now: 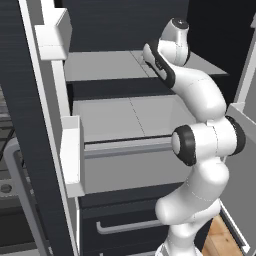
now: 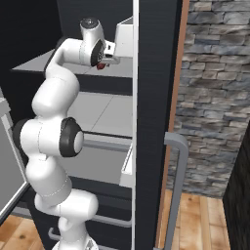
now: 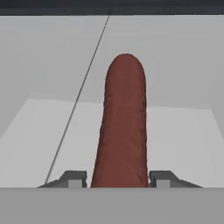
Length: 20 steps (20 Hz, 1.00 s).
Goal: Retrieve the sausage and cheese from the fridge and place them on the cutting board on the counter.
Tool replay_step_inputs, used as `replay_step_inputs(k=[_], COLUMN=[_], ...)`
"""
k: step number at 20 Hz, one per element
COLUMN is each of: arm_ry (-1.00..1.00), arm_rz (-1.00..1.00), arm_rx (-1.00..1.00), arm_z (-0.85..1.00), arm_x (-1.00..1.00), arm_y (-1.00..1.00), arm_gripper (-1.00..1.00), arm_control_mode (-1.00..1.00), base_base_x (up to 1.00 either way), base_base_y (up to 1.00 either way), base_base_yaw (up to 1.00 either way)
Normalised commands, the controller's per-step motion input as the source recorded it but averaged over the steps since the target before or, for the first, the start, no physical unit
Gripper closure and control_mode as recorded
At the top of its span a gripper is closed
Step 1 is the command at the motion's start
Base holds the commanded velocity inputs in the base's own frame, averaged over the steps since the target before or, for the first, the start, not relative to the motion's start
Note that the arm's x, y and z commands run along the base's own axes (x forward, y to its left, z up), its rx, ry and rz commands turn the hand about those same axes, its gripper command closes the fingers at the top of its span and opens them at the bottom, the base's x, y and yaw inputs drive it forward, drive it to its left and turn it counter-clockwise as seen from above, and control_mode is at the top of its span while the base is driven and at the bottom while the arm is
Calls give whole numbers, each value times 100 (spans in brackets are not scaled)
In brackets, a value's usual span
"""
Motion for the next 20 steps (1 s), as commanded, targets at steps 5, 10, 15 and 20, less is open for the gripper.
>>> replay_step_inputs(k=[5,10,15,20], arm_ry=[0,-4,-12,-3], arm_rz=[1,0,0,0], arm_rx=[0,0,0,0], arm_z=[-6,-13,-17,-2], arm_x=[-60,-90,-94,-94], arm_y=[6,15,11,2], arm_gripper=[100,100,100,100], arm_control_mode=[-100,-100,-100,-100], base_base_x=[0,0,0,0], base_base_y=[0,0,0,0], base_base_yaw=[0,0,0,0])
